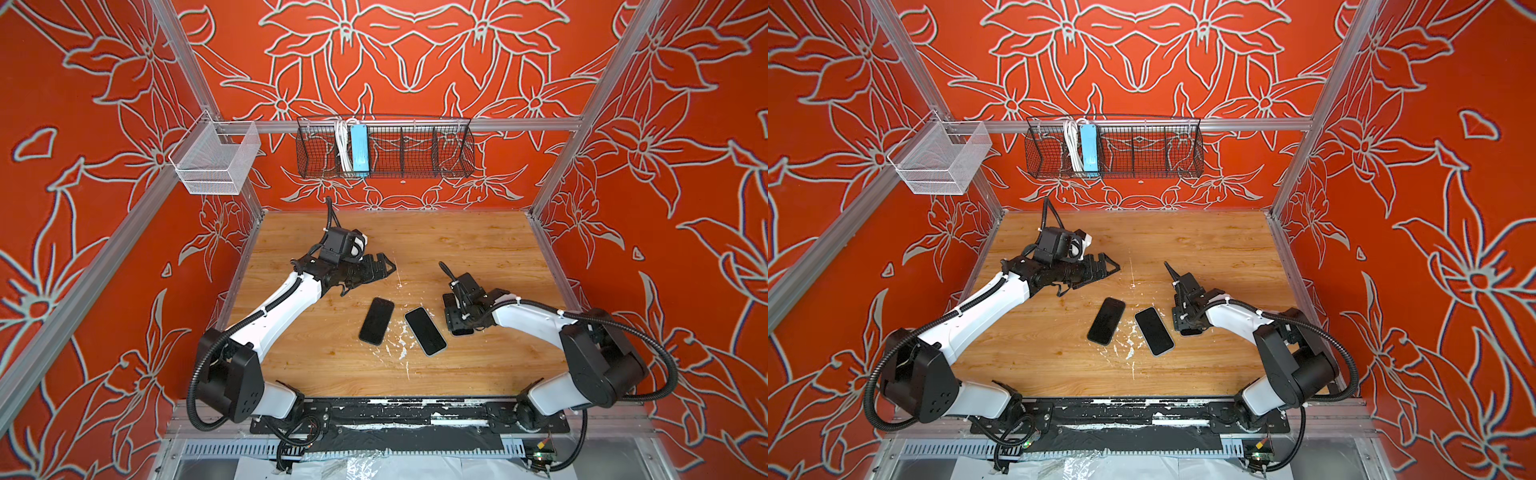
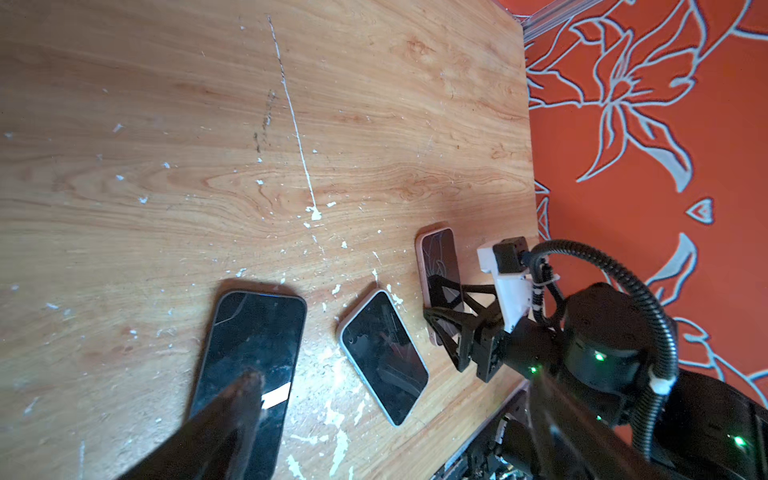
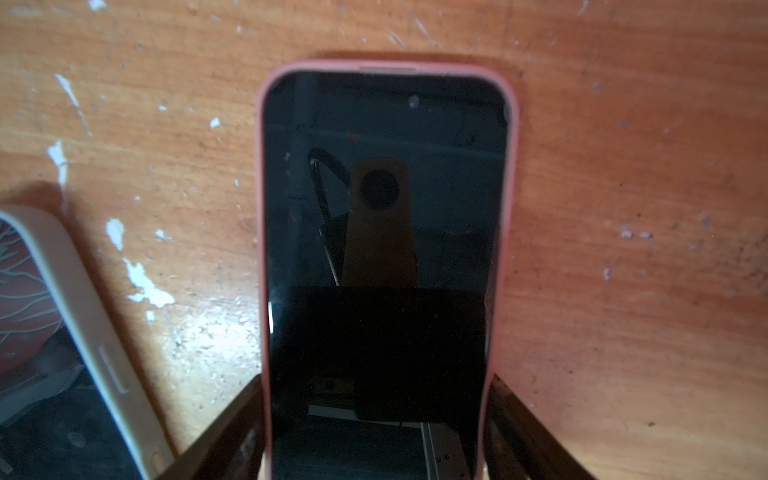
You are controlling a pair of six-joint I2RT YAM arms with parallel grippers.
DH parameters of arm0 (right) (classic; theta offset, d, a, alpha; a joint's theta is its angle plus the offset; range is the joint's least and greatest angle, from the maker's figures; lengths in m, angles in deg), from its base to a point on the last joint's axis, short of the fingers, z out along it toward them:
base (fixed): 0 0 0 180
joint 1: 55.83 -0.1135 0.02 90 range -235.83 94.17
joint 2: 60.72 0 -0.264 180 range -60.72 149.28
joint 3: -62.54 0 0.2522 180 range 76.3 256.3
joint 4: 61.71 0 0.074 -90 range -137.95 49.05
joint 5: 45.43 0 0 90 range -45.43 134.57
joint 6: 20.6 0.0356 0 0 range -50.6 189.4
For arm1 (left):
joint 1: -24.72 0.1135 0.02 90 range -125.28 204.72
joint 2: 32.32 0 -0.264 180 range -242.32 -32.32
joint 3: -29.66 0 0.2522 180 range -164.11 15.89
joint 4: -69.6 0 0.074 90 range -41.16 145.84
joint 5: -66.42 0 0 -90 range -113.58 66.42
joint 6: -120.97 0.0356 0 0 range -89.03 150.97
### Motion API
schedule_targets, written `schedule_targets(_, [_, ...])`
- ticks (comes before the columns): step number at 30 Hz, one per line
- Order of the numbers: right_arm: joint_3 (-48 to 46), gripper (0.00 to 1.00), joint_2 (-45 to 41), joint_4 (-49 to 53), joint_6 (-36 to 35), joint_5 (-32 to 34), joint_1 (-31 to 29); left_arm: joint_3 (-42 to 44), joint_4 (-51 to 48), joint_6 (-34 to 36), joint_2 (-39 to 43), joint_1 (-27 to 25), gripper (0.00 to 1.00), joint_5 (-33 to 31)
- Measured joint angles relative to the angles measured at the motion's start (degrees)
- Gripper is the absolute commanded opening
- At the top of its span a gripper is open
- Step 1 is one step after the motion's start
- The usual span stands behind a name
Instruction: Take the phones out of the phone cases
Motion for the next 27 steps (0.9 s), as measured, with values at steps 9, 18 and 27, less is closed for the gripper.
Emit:
schedule_targets(9, [0.0,0.36,-1.14,0.07,-0.09,-2.75,0.68,6.93,8.24,-4.61,-0.61,-2.32,0.99,5.35])
schedule_targets(18, [0.15,0.36,-3.45,0.31,-0.11,-6.12,1.42,6.82,13.42,-5.92,-7.58,-7.17,0.95,6.86])
schedule_targets(27, [3.85,0.36,-9.7,1.4,-0.17,-13.29,1.49,1.6,15.74,-6.84,-15.39,-10.69,0.9,8.09])
